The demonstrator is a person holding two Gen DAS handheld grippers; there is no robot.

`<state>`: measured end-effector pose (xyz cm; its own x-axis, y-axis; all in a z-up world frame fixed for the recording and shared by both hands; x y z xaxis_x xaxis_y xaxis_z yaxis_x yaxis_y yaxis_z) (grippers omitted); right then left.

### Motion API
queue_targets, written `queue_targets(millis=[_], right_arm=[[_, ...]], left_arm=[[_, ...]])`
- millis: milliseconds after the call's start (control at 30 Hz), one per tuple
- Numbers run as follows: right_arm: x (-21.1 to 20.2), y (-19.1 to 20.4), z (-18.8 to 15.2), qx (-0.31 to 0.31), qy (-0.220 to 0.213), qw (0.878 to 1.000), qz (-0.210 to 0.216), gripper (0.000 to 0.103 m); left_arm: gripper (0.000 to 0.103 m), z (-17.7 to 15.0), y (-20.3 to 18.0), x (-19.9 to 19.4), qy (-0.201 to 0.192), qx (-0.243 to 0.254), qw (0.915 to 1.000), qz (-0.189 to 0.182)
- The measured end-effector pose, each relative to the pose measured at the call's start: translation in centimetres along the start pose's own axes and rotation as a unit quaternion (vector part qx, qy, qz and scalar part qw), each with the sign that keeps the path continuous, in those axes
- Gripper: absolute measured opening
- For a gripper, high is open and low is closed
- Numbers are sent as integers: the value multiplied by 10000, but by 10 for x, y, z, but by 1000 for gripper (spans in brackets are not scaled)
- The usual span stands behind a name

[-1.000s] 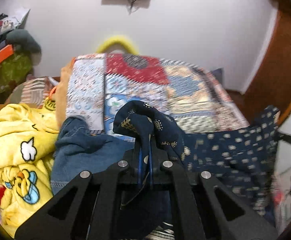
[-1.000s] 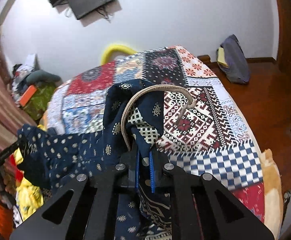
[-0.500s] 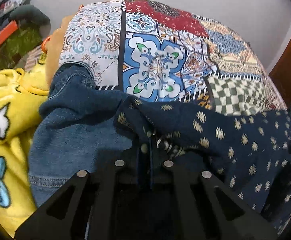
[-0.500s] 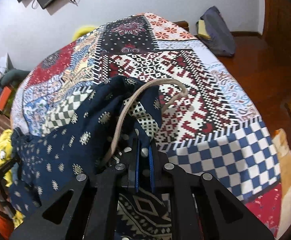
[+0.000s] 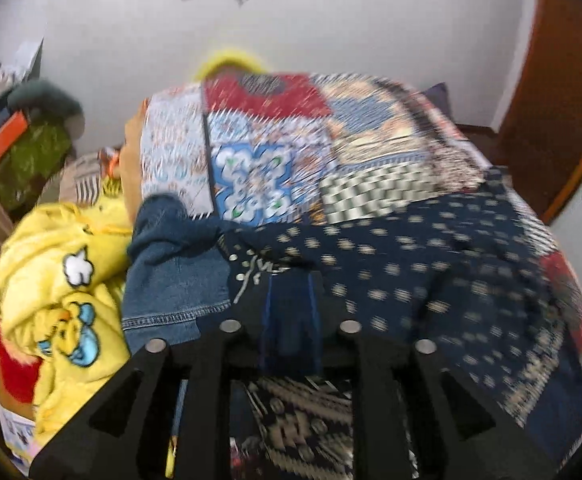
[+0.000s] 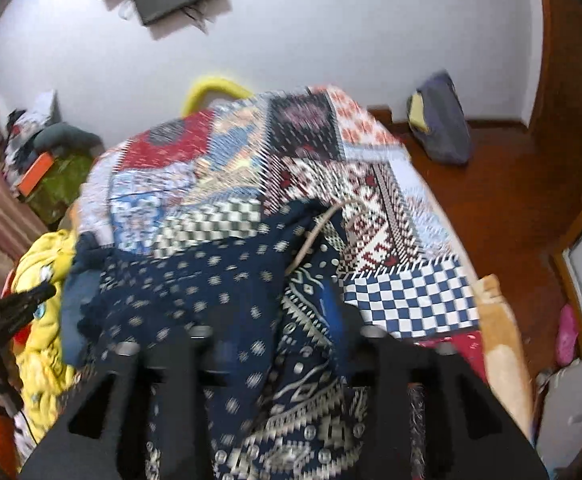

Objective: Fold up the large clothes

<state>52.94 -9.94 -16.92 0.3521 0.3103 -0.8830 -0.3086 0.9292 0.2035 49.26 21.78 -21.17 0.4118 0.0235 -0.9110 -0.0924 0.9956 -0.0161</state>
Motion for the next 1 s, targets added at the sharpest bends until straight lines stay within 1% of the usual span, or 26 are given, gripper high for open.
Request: queue_targets(millis=[33, 67, 100, 133, 167, 200, 233, 300, 433, 533, 567, 600, 667, 733, 867, 900, 1000], right_arm=[[-14, 6, -4, -77, -108, 9999, -8, 49], [-25, 10, -10, -128, -178, 9998, -11, 55], [-36, 15, -15, -164, -228, 9996, -14, 58], [-42, 18, -18, -185, -256, 9995, -14, 65], [-52, 22, -24, -221, -283, 9994, -14, 72], [-57, 24, -27, -249, -295, 9992, -34, 74], [-67, 27, -34, -304, -315, 9990, -89, 78], [-74, 31, -44, -396, -301, 9986, -181, 80], [-83, 36, -71, -588, -66, 9980, -227, 80], [-81, 32, -91, -612, 91, 9978, -253, 80], [-80, 31, -99, -617, 158, 9977, -226, 80], [-76, 29, -107, -606, 252, 9977, -163, 80], [-66, 24, -124, -536, 503, 9973, -98, 80], [-55, 18, -139, -461, 736, 9961, -133, 80], [-27, 2, -168, -372, 1227, 9915, -203, 80], [-17, -2, -177, -341, 1370, 9898, -179, 80], [3, -14, -200, -172, 1624, 9866, -52, 80]], left_arm=[[30, -3, -5, -13, -76, 50, 10000, -23], [39, -8, -10, -26, -161, 99, 9998, -46], [45, -12, -14, -39, -243, 147, 9996, -68], [48, -16, -18, -51, -324, 184, 9993, -86], [54, -20, -20, -60, -373, 201, 9991, -98], [60, -23, -21, -68, -406, 204, 9989, -109], [62, -30, -22, -79, -470, 198, 9986, -131], [69, -40, -23, -92, -517, 207, 9983, -141], [72, -67, -21, -107, -451, 287, 9984, -191], [74, -92, -15, -104, -247, 250, 9990, -284], [78, -101, -13, -99, -150, 230, 9991, -317], [80, -109, -10, -95, -71, 199, 9992, -353], [80, -128, -4, -81, 160, 107, 9988, -460], [80, -148, 0, -66, 388, 15, 9976, -573], [80, -194, 3, -30, 976, -235, 9901, -978], [80, -206, 2, -20, 1142, -297, 9872, -1069], [80, -236, -1, 5, 1545, -445, 9795, -1213]])
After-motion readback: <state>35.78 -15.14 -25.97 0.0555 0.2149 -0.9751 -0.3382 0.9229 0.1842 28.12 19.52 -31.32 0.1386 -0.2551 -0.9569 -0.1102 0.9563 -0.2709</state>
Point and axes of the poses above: each gripper's, at about its wrist camera, not at the fingertips, and x roughly the way its jaws point, y to its left, z to its top, the point moved 8 cm from there along x, roughly the way its jaws point, and after that the axes turned 15 degrees about y, right-handed, at the moved point
